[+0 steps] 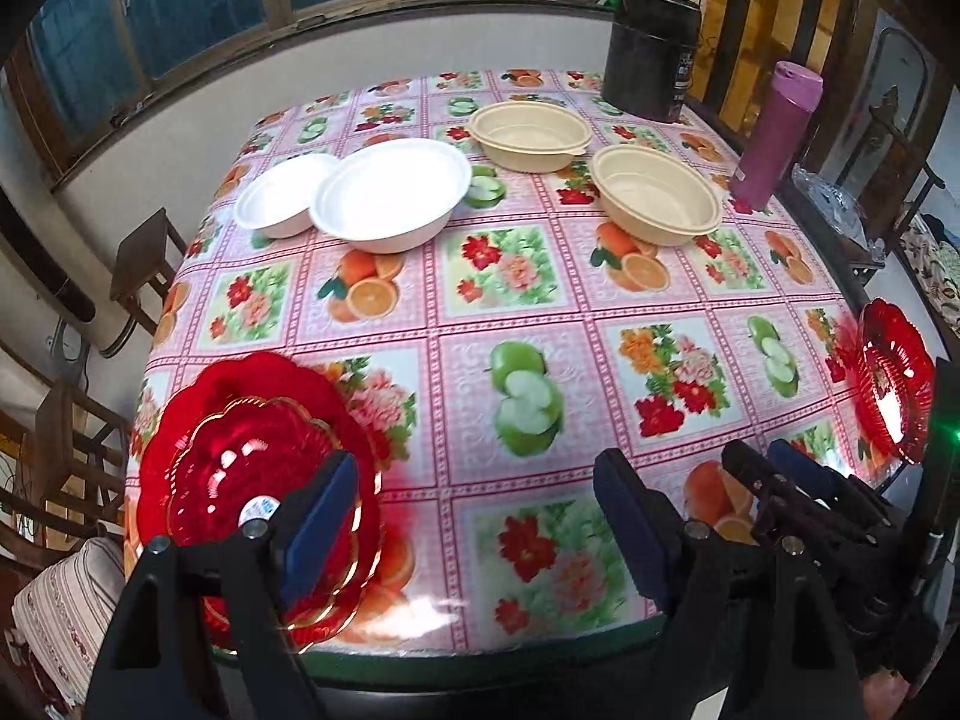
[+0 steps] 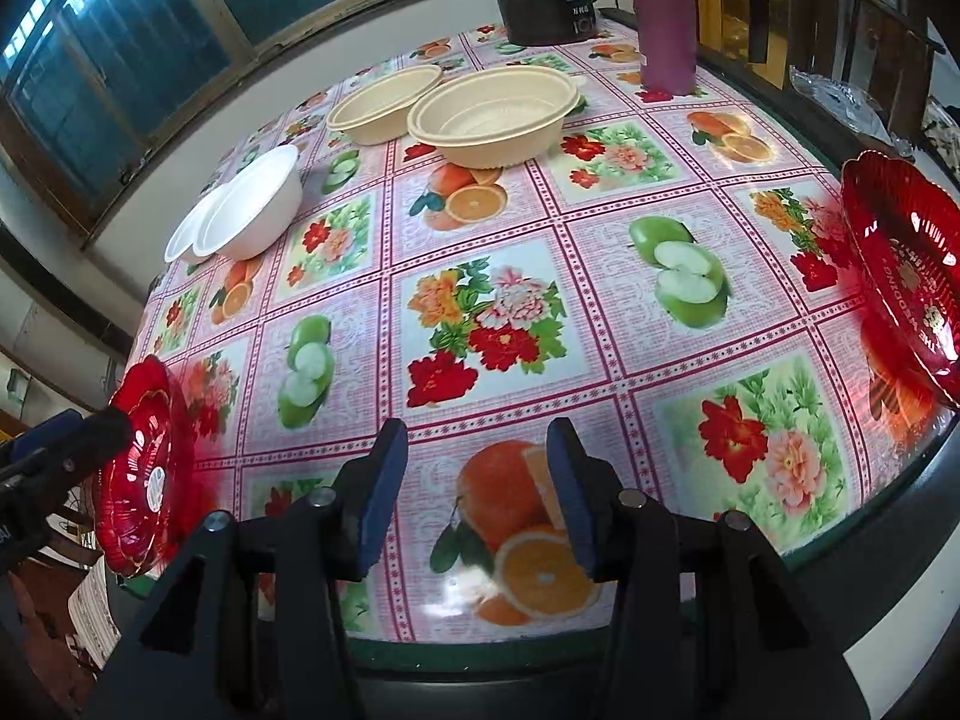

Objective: Organize plates and bowls
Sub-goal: 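Reach the right tool to a beige pulp bowl and grasp its rim, then lift the beige bowl off the table with the right tool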

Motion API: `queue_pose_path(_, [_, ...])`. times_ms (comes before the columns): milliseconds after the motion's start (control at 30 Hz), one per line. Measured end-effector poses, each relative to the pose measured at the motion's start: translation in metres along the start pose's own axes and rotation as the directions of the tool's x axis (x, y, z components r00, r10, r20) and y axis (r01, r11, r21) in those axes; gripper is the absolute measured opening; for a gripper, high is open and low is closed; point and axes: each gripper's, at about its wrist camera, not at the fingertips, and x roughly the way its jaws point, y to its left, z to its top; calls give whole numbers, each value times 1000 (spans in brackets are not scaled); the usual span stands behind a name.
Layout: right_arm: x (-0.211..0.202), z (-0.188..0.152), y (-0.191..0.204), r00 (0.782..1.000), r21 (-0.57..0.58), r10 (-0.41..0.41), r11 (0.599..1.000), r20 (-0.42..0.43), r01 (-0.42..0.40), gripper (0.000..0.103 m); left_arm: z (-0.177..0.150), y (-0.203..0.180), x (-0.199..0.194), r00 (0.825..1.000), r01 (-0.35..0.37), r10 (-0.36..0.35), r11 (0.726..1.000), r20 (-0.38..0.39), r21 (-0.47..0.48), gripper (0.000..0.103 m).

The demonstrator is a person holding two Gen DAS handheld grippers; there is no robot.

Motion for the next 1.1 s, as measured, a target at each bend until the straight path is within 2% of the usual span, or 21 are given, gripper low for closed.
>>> queue_pose_path(200, [9,24,-16,1000,11,1,1000,0,-1,50,20,-18,17,1000,3,-3,1000,-18,10,83])
queue_pose_path(667, [38,127,-84,998,116,4,993,64,-11,50,99,-80,85,997,-15,20,998,-71,68,83])
queue_pose_path(933, [70,176,-98,996,153,55,986,76,-66,50,145,-94,130,994,-48,53,997,-94,51,83])
queue_pose_path(1100, [87,195,-101,993,178,87,979,75,-99,50,168,-100,147,994,-64,67,997,-90,33,83])
